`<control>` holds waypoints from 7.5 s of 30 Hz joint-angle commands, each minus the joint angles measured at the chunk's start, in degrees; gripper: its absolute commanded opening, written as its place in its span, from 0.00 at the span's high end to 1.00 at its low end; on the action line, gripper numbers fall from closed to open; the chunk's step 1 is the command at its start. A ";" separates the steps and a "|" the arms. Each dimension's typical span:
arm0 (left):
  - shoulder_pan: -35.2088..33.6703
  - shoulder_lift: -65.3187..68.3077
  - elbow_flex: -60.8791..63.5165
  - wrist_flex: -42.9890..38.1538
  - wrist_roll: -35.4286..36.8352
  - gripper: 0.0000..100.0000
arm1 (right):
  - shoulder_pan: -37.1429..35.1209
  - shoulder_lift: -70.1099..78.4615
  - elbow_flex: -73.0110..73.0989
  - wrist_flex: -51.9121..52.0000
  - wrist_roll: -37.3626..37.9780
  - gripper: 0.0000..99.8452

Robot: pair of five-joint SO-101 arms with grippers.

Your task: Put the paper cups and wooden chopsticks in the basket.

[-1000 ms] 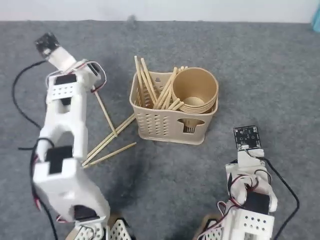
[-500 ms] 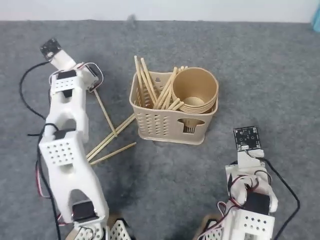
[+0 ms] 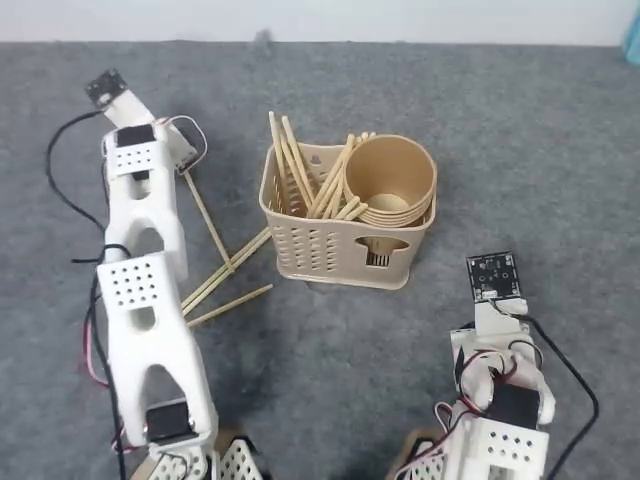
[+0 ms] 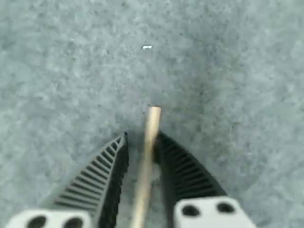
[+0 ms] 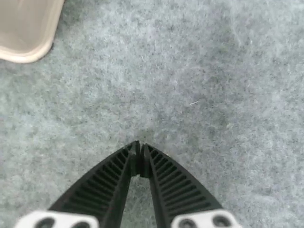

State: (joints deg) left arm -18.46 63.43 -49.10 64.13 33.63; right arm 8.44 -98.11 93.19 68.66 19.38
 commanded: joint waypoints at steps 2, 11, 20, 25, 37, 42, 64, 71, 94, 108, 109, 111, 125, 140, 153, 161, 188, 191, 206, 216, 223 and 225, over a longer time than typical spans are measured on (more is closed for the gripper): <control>0.88 2.73 -10.68 10.90 -6.15 0.99 | -0.04 -0.57 -0.79 0.66 0.97 0.99; 1.05 3.08 -31.78 33.85 -9.32 0.99 | -0.04 -0.57 -0.79 0.66 0.97 0.99; -1.49 -0.97 -43.74 36.92 -9.14 0.99 | -0.04 -0.57 -0.79 0.66 0.97 0.99; -2.64 -10.37 -31.60 36.92 -9.85 0.99 | -0.04 -0.57 -0.79 0.48 0.97 0.99; 1.93 -49.32 13.67 34.02 -19.52 0.99 | -0.22 -0.57 -0.70 0.31 0.97 0.99; 3.25 -63.38 27.21 27.87 -19.60 0.99 | -0.13 -0.57 -0.70 0.57 0.97 0.99; 15.03 -120.53 72.84 -17.85 -12.84 0.99 | -0.04 -0.57 -0.79 0.66 0.97 0.99; 19.34 -130.29 87.96 -49.85 -8.97 0.99 | -0.04 -0.57 -0.79 0.66 0.97 0.99; 30.86 -132.13 92.09 -59.78 -8.79 0.99 | -0.04 -0.57 -0.79 0.66 0.97 0.99; 32.35 -132.13 106.68 -60.22 -11.69 0.99 | -0.04 -0.57 -0.79 0.66 0.97 0.99; 32.35 -132.13 107.03 -60.31 -12.57 0.99 | -0.04 -0.57 -0.79 0.66 0.97 0.99; 32.09 -132.13 107.30 -62.59 -13.10 0.99 | -0.04 -0.57 -0.79 0.66 0.97 0.99; 30.33 -126.59 100.88 -66.20 -12.75 0.99 | -0.04 -0.57 -0.79 0.66 0.97 0.99; 30.24 -144.09 101.14 -22.86 -12.66 0.99 | -0.04 -0.57 -0.79 0.66 0.97 0.99; 14.77 -147.52 116.53 2.11 -21.63 0.99 | -0.04 -0.57 -0.79 0.66 0.97 0.99; 15.21 -147.34 123.03 2.11 -21.89 0.95 | -0.04 -0.57 -0.79 0.66 0.97 0.99; 15.30 -75.43 89.10 -7.21 -37.27 0.90 | -0.04 -0.57 -0.79 0.75 0.97 0.99; 15.30 -71.65 89.10 -13.01 -37.27 0.90 | -0.04 -0.57 -0.79 0.75 0.97 0.99; 17.67 -59.69 86.64 -24.18 -37.01 0.90 | -0.04 -0.57 -0.79 0.75 0.97 0.99; 15.74 -59.69 86.64 -24.26 -37.01 0.90 | -0.04 -0.57 -0.79 0.75 0.97 0.99; 8.79 -59.60 86.81 -24.18 -37.45 0.97 | -0.04 -0.57 -0.79 0.75 0.97 0.99; 7.21 -59.60 86.81 -24.00 -37.54 0.97 | -0.04 -0.57 -0.79 0.75 0.97 0.99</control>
State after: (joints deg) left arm -7.74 4.00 39.69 40.84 -3.38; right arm 8.44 -98.11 93.19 69.01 19.56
